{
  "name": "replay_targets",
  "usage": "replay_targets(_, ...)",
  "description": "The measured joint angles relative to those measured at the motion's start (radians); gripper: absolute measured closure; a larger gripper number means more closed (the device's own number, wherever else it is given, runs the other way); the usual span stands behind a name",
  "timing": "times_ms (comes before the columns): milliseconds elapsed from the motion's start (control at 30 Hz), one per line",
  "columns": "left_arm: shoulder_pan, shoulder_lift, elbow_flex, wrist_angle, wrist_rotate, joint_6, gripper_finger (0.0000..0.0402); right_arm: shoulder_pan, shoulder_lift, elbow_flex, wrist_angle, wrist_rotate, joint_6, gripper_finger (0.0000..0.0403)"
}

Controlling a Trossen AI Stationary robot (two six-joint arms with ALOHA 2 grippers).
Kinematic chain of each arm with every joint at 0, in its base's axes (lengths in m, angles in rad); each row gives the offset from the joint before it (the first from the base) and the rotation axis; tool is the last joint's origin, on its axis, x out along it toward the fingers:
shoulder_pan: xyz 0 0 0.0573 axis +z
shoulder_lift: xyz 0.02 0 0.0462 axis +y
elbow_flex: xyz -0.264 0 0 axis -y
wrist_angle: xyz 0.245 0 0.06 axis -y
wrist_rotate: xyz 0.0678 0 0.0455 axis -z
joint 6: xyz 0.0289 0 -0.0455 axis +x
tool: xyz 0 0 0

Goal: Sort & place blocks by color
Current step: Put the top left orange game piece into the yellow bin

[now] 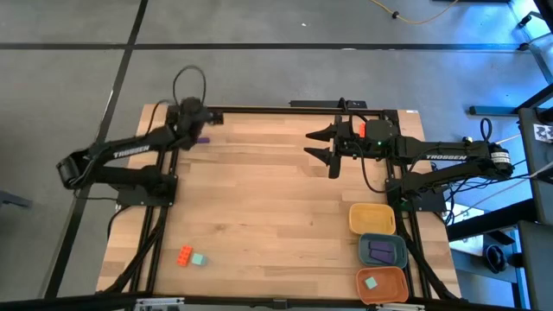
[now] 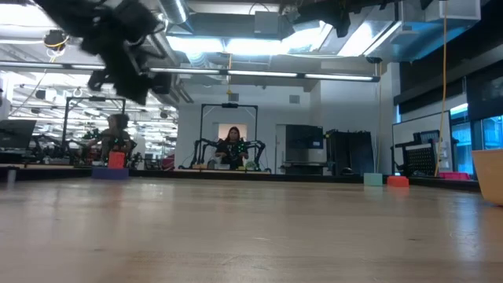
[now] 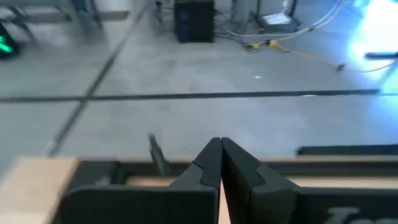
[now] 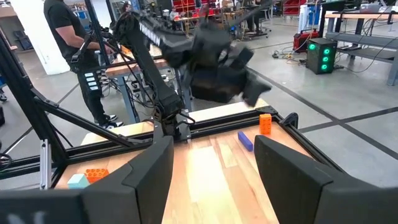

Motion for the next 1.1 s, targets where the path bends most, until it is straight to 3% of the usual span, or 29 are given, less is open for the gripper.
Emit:
replay_targets(100, 0.083, 0.117, 0.150, -0.106, 0.008, 0.065, 0.0401, 0.000, 0.000, 0.000, 0.000, 0.000, 0.000, 0.0176)
replay_targets(300, 0.307, 0.344, 0.388, -0.506, 0.295, -0.030, 0.0401, 0.000, 0.000, 0.000, -0.002, 0.000, 0.000, 0.0176)
replay_targets(433, 0.368, 0.430, 0.464, -0.613, 0.400, -0.051, 0.0401, 0.000, 0.000, 0.000, -0.003, 0.000, 0.000, 0.0176)
replay_targets(633, 0.379, 0.506, 0.498, -0.639, 0.408, -0.062, 0.0401, 0.000, 0.000, 0.000, -0.003, -0.001, 0.000, 0.0176)
replay_targets(800, 0.402, 0.548, 0.498, -0.730, 0.347, -0.081, 0.0401, 0.000, 0.000, 0.000, -0.003, -0.001, 0.000, 0.0176)
replay_targets(1100, 0.422, 0.591, 0.498, -0.682, 0.299, -0.147, 0.0401, 0.000, 0.000, 0.000, -0.003, -0.001, 0.000, 0.0176)
